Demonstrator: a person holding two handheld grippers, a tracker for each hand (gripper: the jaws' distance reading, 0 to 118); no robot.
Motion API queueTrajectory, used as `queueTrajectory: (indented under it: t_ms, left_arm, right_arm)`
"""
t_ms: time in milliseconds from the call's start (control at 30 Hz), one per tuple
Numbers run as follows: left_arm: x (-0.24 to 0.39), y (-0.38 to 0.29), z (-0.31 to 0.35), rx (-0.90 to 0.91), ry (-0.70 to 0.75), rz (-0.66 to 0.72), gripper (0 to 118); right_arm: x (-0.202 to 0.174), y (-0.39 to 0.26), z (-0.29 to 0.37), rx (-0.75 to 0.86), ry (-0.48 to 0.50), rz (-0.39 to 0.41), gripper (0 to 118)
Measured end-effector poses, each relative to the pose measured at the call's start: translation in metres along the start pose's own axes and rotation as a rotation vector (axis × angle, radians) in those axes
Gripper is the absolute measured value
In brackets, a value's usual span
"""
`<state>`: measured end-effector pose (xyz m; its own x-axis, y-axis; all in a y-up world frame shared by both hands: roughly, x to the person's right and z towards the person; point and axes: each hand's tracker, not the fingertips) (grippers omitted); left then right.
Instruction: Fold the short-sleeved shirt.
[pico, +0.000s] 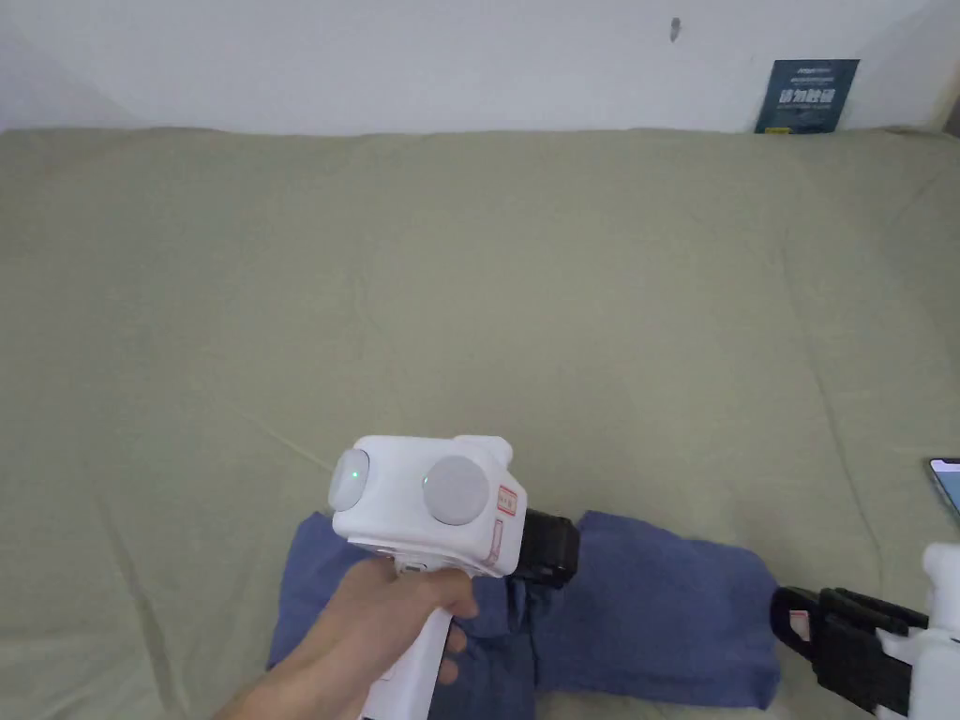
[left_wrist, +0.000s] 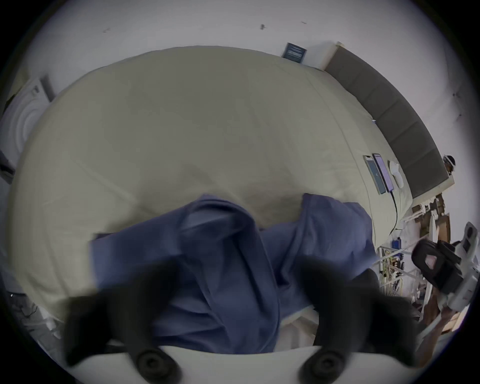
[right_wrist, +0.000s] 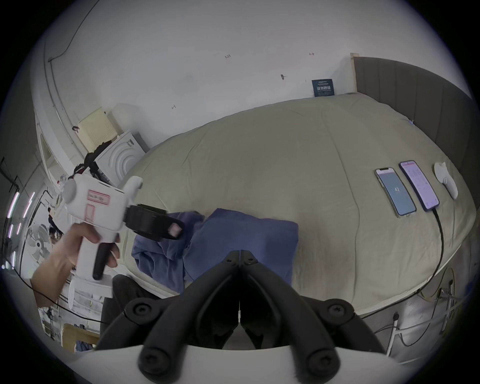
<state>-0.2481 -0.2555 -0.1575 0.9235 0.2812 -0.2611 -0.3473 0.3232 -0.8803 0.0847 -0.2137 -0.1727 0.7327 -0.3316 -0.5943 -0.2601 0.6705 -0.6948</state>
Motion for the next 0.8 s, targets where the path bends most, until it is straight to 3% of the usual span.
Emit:
queueTrajectory:
  t_ms: [133,233,267,300,333,433,500,600,700,800]
  left_arm:
    - [-0.007,0.006,0.013,0.04,-0.03,0.039,108]
    - [-0.04,-0.015,0.043,0.12,-0.053,0.081,79]
    - [-0.051,-0.02,0.057,0.159,-0.042,0.08,79]
    - [-0.062,-0.024,0.066,0.156,0.027,0.089,22]
    - [-0.071,-0.033,0.076,0.178,0.09,0.127,0]
    - [-0.092,-0.041,0.082,0.183,0.391,0.046,0]
    - [-0.103,-0.043,0.07,0.125,0.394,0.066,0]
    - [-0.1,-0.05,0.052,0.095,0.251,0.102,0]
    - [-0.07,-0.049,0.029,0.093,0.363,0.01,0]
    - [-0.036,-0.046,0.007,0.063,0.23,0.008,0]
  right_arm:
    - [0.003,-0.003,-0.001,-0.01,0.006,-0.021,0]
    - [0.005,-0.004,-0.005,-0.013,0.011,-0.039,0]
    - [0.005,-0.005,-0.007,-0.015,0.017,-0.042,0]
    - [0.004,-0.005,-0.008,-0.014,0.017,-0.043,0]
    - [0.001,-0.005,-0.01,-0.013,0.019,-0.043,0]
    - [0.0,-0.004,-0.015,-0.019,0.037,-0.047,0]
    - [0.0,-0.005,-0.018,-0.021,0.046,-0.042,0]
    - [-0.003,-0.005,-0.016,-0.026,0.048,-0.035,0]
    - [0.0,-0.008,-0.008,-0.024,0.047,-0.041,0]
    - [0.005,-0.011,-0.004,-0.022,0.038,-0.05,0]
